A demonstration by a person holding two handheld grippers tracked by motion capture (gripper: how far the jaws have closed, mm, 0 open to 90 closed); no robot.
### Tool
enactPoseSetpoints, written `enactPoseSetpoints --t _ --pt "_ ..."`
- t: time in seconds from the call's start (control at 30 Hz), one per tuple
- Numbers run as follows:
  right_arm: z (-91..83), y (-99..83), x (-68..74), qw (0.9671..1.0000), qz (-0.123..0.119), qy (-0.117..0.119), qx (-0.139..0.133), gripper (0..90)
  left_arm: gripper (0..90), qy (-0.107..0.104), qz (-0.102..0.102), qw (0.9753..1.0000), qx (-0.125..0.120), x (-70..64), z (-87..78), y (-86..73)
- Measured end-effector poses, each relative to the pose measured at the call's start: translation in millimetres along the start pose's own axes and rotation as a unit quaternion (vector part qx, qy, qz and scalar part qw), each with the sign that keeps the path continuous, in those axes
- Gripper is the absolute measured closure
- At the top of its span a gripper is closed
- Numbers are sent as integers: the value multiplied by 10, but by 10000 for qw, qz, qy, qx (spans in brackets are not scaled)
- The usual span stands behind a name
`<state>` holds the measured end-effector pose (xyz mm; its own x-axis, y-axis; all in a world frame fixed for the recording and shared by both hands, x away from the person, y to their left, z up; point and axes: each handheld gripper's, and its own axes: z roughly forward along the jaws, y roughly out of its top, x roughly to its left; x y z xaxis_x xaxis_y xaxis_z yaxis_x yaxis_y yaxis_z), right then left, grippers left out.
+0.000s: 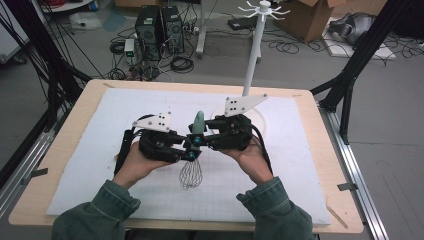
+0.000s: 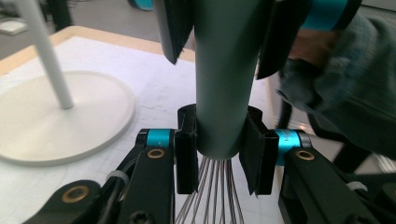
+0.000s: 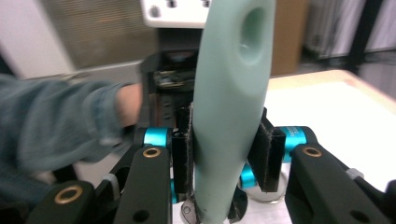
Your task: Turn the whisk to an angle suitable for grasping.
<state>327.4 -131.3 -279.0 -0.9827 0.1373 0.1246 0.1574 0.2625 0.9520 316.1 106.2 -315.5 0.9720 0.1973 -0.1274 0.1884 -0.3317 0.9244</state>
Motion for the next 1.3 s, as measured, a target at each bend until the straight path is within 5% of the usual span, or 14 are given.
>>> enactPoseSetpoints --t 0.07,0.27,0.47,0.67,0.9,1.0,1.3 --pt "-6 -11 54 9989 -10 -458 -52 616 689 332 -62 9994 -52 -35 9 6" --pt "51 -94 169 9916 128 -1276 -171 615 689 1058 -116 9939 -285 -113 27 26" --pt "116 -100 189 9869 223 -1569 -298 655 689 1359 -150 9901 -333 -152 62 40" --pt "128 -105 149 9903 247 -1353 -217 674 677 1191 -223 9920 -367 -127 48 4" --pt "68 -117 36 9953 253 -922 -123 676 482 1074 -170 9935 -331 -140 -92 -34" --pt "25 -113 -16 9971 219 -720 -125 677 404 1121 -109 9933 -256 -161 -170 -68" --pt "-159 -105 -86 9975 275 -658 -25 676 307 1390 -137 9898 -277 -172 -471 -282"
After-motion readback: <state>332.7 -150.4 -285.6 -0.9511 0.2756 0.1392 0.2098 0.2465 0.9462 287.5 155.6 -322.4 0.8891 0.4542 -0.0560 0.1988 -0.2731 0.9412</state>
